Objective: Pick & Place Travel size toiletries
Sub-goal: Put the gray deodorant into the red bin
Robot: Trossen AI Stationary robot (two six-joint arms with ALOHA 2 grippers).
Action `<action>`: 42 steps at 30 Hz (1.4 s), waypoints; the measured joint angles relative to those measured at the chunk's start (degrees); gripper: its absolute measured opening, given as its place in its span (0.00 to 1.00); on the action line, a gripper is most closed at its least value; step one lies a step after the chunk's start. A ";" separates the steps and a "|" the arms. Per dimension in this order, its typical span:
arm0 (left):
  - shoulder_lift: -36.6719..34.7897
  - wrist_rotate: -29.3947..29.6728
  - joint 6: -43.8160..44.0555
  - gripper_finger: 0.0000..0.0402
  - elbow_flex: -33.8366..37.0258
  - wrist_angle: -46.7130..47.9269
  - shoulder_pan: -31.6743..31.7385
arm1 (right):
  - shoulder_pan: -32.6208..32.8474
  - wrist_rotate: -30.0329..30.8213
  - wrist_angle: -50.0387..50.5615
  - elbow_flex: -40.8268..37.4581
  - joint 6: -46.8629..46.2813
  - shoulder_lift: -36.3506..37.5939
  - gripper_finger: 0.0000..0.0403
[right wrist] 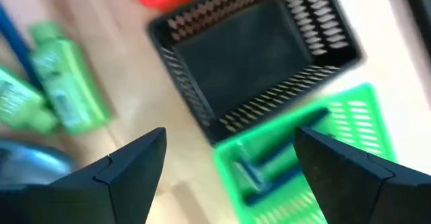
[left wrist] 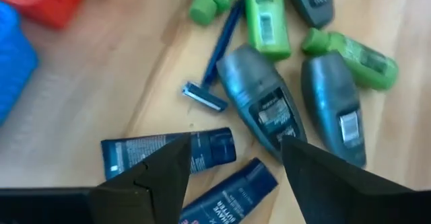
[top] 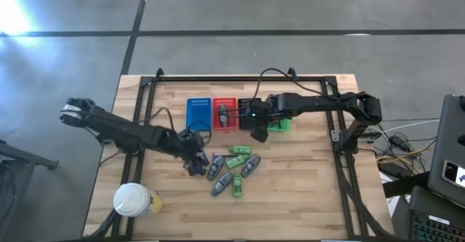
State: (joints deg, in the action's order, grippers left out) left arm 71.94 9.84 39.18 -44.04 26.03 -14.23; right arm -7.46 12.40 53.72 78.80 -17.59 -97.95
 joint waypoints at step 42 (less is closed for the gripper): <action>25.66 8.50 21.14 0.50 -18.63 7.94 -5.54 | 1.20 5.92 -12.50 -31.31 -1.92 33.71 0.79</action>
State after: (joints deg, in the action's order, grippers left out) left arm 97.60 18.34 60.32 -62.67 33.97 -19.77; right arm -6.26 18.32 41.22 47.48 -19.51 -64.25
